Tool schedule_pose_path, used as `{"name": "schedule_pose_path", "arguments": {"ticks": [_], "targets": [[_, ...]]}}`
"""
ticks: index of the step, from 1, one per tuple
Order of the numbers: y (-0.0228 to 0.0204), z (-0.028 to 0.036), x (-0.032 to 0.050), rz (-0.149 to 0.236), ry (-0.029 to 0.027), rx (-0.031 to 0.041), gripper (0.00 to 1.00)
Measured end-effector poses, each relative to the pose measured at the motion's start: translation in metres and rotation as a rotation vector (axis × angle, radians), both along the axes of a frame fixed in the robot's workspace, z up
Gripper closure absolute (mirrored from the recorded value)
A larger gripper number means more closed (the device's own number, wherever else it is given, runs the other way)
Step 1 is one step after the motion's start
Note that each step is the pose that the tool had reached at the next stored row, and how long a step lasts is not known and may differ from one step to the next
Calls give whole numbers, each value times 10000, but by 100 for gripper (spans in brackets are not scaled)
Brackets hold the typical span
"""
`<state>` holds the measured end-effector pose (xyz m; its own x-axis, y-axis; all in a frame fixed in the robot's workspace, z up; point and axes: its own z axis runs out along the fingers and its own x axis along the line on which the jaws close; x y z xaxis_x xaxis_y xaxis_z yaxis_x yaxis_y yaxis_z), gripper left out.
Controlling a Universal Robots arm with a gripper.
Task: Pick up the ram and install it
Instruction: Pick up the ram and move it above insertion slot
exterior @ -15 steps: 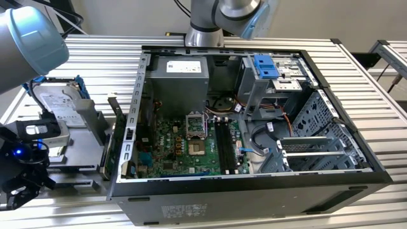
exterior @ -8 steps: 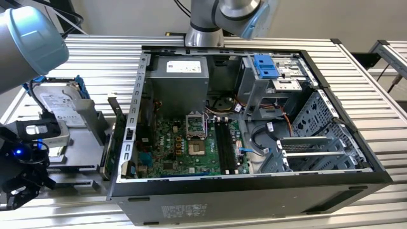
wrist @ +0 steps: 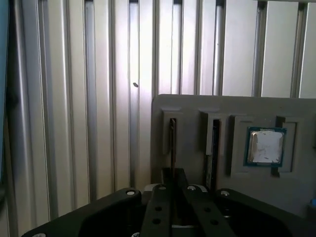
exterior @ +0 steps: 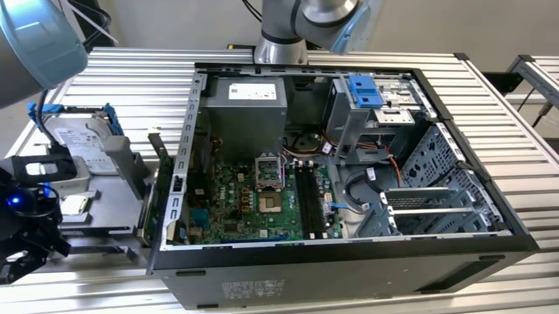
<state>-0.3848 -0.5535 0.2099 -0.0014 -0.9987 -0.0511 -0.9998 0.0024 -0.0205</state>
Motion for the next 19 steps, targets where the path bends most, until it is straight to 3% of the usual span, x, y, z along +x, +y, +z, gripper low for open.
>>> {"name": "schedule_pose_path", "arguments": {"ticks": [12,19], "targets": [[0,212,0,1,1,0,100],[0,301,0,1,0,0,100]]}}
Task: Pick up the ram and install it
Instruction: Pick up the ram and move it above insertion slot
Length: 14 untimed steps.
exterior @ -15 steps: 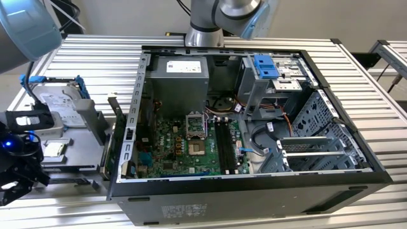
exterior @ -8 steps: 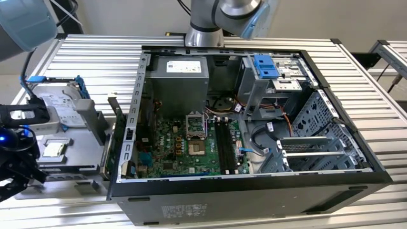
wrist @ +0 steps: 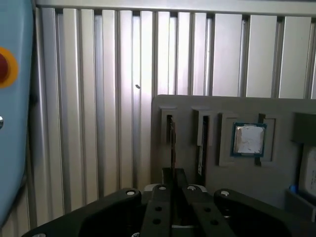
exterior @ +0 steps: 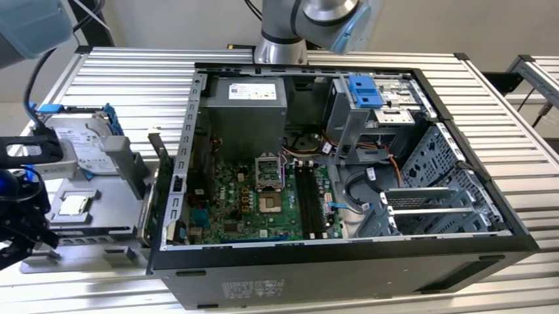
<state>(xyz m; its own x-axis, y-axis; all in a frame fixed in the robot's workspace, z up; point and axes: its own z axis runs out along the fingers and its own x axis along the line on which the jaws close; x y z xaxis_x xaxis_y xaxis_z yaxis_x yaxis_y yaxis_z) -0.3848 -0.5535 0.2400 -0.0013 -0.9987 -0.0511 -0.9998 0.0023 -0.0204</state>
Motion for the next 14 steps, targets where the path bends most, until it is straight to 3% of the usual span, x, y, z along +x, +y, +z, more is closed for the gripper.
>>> {"name": "schedule_pose_path", "arguments": {"ticks": [5,14], "targets": [[0,65,0,-1,0,0,100],[0,251,0,-1,-1,1,100]]}}
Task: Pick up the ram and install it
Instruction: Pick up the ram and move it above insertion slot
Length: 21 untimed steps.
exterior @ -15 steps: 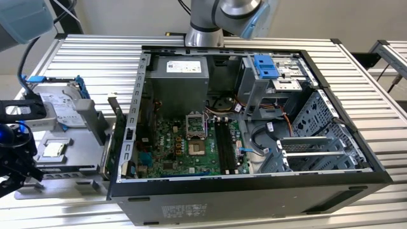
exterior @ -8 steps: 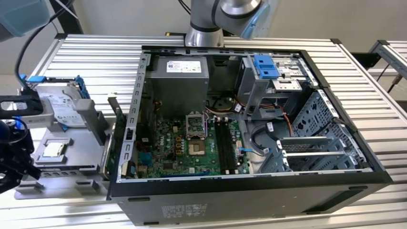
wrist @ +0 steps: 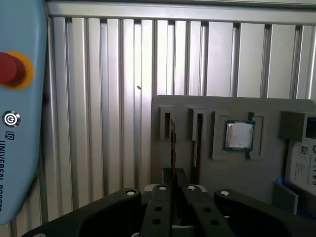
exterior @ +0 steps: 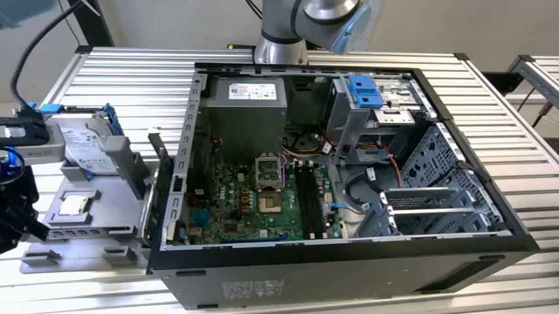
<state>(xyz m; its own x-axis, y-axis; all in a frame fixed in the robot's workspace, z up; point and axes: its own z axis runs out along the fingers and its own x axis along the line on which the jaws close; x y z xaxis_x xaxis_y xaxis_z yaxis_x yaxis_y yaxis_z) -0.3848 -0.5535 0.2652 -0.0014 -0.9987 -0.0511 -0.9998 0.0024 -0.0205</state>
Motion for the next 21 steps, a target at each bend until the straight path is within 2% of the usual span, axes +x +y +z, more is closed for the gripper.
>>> {"name": "schedule_pose_path", "arguments": {"ticks": [11,21], "targets": [[0,216,0,0,1,0,100],[0,262,0,0,0,1,100]]}}
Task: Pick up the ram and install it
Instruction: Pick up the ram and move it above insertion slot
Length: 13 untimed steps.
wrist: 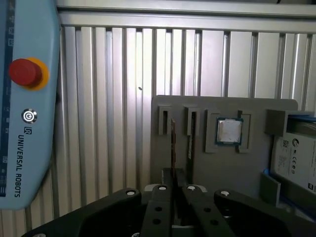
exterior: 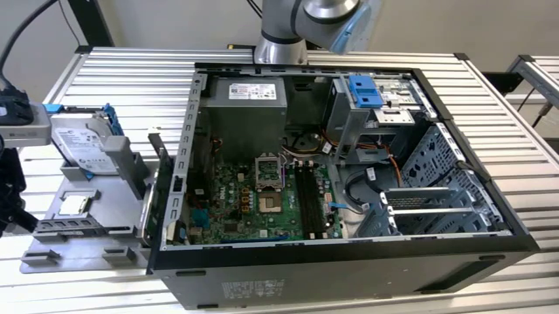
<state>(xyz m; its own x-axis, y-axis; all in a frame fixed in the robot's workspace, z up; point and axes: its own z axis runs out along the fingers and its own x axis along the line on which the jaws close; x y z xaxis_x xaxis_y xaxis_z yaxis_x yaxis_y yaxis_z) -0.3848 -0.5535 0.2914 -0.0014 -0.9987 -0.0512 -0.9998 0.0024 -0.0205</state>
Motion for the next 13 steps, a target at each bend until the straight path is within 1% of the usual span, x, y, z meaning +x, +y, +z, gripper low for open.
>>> {"name": "schedule_pose_path", "arguments": {"ticks": [9,13], "targets": [[0,31,0,0,1,-1,100],[0,76,0,0,1,0,100]]}}
